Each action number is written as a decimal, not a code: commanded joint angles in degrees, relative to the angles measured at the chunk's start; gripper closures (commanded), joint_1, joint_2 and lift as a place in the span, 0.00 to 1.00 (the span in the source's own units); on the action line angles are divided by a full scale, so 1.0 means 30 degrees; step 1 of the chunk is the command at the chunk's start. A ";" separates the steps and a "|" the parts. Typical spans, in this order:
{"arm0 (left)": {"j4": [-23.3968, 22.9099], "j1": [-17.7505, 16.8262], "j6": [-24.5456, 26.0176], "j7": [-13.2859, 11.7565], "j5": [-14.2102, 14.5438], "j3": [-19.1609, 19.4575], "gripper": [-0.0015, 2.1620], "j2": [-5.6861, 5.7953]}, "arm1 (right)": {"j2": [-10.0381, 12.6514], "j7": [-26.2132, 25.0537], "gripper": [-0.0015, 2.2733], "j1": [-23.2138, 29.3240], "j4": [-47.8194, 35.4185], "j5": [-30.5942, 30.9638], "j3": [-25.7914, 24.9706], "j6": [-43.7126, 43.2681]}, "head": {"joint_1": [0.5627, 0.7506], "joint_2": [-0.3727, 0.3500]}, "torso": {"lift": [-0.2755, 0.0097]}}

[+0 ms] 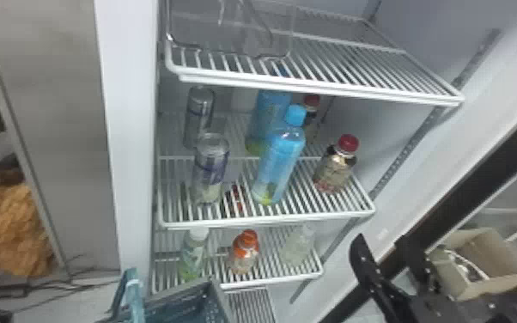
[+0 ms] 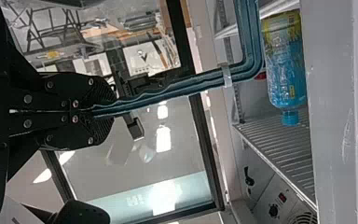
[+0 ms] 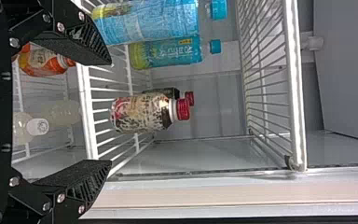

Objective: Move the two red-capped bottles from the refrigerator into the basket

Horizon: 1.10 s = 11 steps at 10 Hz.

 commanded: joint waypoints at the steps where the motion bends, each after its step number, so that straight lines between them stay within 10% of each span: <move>1: 0.0040 0.0000 -0.0022 0.0000 0.0010 -0.0039 0.56 0.0002 | 0.0017 0.0007 0.12 0.0000 -0.0088 0.0046 0.0000 0.0188 | 0.70 0.03 | 0.97; 11: 0.0180 -0.0141 -0.0022 0.0000 0.0124 -0.0116 0.56 0.0031 | 0.0017 -0.0022 0.06 -0.1172 0.0287 0.0998 0.0000 0.0704 | 0.70 0.03 | 0.97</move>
